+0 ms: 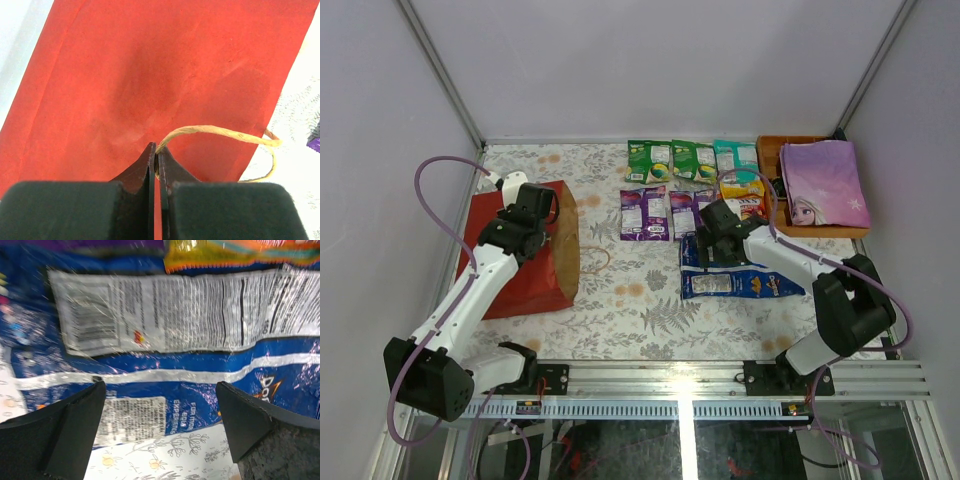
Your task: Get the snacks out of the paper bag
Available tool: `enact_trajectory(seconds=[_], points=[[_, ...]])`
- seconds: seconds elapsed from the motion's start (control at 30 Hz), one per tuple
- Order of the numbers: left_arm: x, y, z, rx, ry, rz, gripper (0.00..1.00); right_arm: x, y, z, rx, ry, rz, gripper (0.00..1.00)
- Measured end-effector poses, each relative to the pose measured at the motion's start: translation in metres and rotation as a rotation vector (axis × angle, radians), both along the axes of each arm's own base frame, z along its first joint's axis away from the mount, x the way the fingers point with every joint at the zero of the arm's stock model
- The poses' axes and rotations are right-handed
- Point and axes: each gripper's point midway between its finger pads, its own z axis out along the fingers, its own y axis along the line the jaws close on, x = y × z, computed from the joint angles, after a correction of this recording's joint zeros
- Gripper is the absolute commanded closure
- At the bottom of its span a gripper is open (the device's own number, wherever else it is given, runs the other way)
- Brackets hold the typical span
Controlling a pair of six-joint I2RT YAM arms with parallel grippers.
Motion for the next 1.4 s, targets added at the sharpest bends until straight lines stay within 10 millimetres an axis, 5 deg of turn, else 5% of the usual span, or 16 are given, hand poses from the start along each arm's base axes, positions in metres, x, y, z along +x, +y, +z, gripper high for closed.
enact_trajectory(seconds=[0.27,0.43,0.63,0.93,1.07,1.2,1.3,1.4], points=[[0.0,-0.001,0.0,-0.003,0.001,-0.003,1.0,-0.019,-0.02,-0.04,-0.016,0.108,-0.037,0.01],[0.0,-0.002,-0.001,-0.008,0.003,-0.008,1.0,-0.013,-0.037,-0.043,0.038,0.11,-0.104,0.01],[0.0,-0.002,-0.001,-0.01,0.004,-0.01,1.0,-0.017,-0.082,-0.042,0.041,0.108,-0.245,0.01],[0.0,-0.003,-0.001,-0.013,0.004,-0.013,1.0,-0.023,-0.099,-0.021,-0.037,0.075,-0.271,0.06],[0.0,-0.003,-0.001,-0.013,0.004,-0.013,1.0,-0.004,-0.076,0.022,-0.022,-0.07,-0.204,0.27],[0.0,-0.003,-0.001,-0.013,0.004,-0.013,1.0,0.023,-0.022,0.059,0.066,-0.201,-0.074,0.82],[0.0,-0.003,0.0,-0.014,0.001,-0.013,1.0,0.034,-0.004,0.05,0.109,-0.189,-0.05,0.94],[0.0,-0.003,0.0,-0.014,0.001,-0.013,1.0,0.032,0.007,0.016,0.129,-0.102,-0.035,1.0]])
